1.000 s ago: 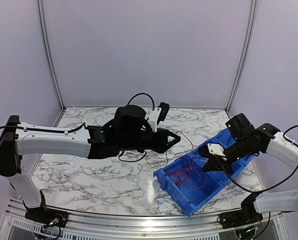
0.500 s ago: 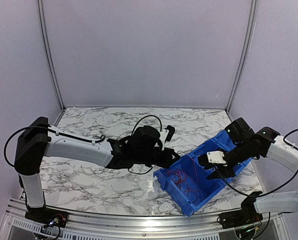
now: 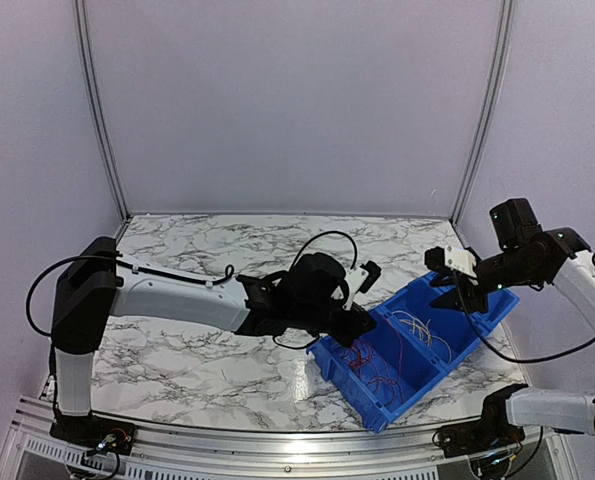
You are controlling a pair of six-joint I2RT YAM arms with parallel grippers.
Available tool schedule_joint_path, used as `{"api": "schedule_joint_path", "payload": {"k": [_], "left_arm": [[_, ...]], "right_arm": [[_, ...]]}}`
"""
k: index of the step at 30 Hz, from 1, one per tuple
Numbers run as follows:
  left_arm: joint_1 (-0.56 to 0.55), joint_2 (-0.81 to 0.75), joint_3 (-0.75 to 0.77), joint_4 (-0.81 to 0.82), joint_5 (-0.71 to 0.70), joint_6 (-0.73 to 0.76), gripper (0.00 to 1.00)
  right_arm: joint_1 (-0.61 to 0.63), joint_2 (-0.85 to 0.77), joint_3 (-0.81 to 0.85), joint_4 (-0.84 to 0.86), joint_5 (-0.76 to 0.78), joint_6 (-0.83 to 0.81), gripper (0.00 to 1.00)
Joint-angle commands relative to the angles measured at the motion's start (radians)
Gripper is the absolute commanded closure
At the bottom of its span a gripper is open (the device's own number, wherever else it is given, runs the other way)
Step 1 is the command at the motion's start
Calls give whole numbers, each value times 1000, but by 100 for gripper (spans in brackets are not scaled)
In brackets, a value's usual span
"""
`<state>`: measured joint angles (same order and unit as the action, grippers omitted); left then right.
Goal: Untangle the cables
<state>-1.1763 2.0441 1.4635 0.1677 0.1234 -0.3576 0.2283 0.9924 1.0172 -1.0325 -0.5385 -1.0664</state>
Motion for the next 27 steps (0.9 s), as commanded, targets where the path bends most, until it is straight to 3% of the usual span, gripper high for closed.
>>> {"api": "schedule_joint_path", "payload": {"k": [1,9,13,16,19,27], "left_arm": [[-33,70,143,-224,2,272,100],[-62,134,249,-453,-113,573,100],[-64,171,304,-518,-141,616,100],[-68,165,320,-519,-165,603,77],[-68,134,313,-519,-199,592,62],[-67,-24,243,-517,-223,630,42]], "right_arm": [[-94,83,126,17,-220,101,56],[-121,101,90,282,-230,343,56],[-121,116,87,325,-243,375,56],[-121,132,96,339,-247,403,54],[-121,144,100,355,-247,432,53],[-121,189,113,368,-203,481,50]]}}
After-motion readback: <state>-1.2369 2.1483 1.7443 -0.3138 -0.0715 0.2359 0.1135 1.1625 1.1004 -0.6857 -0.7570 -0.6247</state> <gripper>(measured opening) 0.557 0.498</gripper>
